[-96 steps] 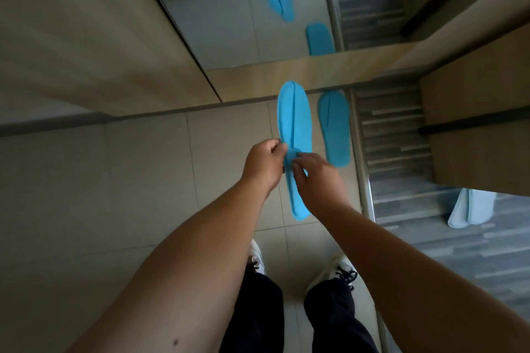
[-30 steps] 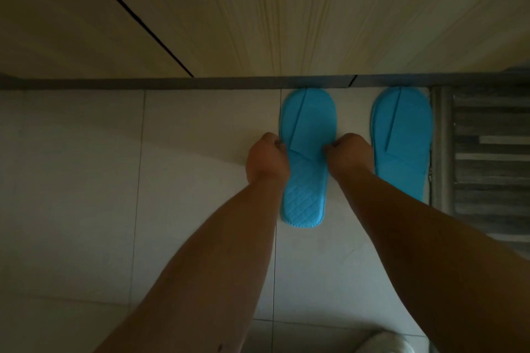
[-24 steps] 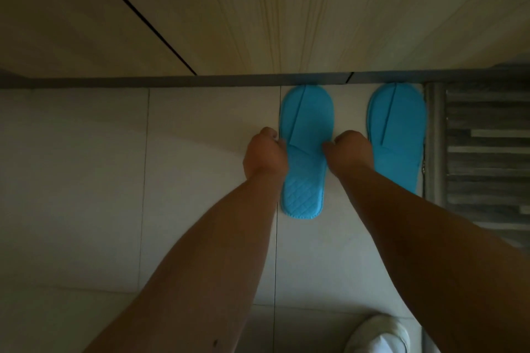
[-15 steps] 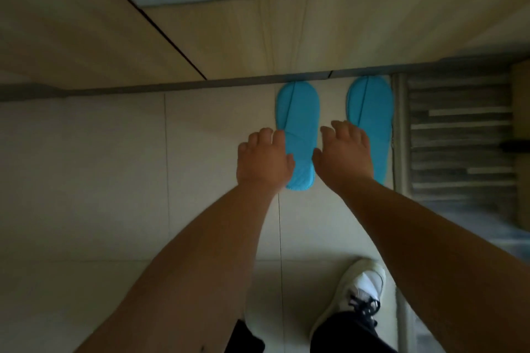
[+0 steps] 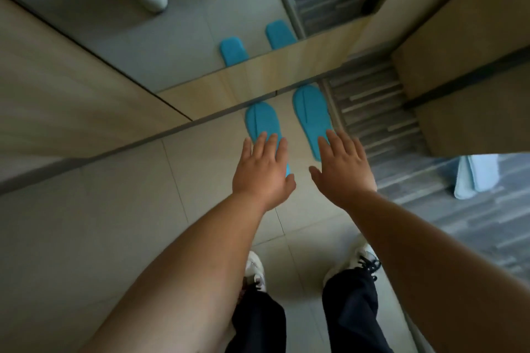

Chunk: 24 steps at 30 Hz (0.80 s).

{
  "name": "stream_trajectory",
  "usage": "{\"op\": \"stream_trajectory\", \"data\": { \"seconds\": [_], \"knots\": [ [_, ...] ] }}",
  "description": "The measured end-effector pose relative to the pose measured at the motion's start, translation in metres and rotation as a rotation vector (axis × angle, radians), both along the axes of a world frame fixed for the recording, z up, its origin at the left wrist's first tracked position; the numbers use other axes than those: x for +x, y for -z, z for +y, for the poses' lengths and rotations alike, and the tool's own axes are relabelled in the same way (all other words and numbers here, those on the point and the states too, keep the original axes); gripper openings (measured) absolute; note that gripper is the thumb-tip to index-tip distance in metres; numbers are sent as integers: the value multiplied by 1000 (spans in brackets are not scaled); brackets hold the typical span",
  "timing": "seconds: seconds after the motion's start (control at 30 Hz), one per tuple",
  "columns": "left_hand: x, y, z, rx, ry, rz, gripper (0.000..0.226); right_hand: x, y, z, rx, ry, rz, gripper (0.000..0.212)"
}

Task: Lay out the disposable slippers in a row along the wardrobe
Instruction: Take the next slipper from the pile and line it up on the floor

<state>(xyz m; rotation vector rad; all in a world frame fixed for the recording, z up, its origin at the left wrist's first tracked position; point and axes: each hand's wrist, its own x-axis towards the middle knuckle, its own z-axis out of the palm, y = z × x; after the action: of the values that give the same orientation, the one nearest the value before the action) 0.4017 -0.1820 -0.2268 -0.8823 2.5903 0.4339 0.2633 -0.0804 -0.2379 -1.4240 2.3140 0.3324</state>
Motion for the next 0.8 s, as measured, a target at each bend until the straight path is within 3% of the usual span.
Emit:
{"op": "stream_trajectory", "data": {
  "seconds": [0.3,0.8],
  "knots": [
    [-53,-15,67,-22,252,-16,74,-17,-17,108,-42,331,-38,71],
    [-204,-25,245,23,566,-25,71,-125,-24,312,-61,706,-86,69]
  ]
}}
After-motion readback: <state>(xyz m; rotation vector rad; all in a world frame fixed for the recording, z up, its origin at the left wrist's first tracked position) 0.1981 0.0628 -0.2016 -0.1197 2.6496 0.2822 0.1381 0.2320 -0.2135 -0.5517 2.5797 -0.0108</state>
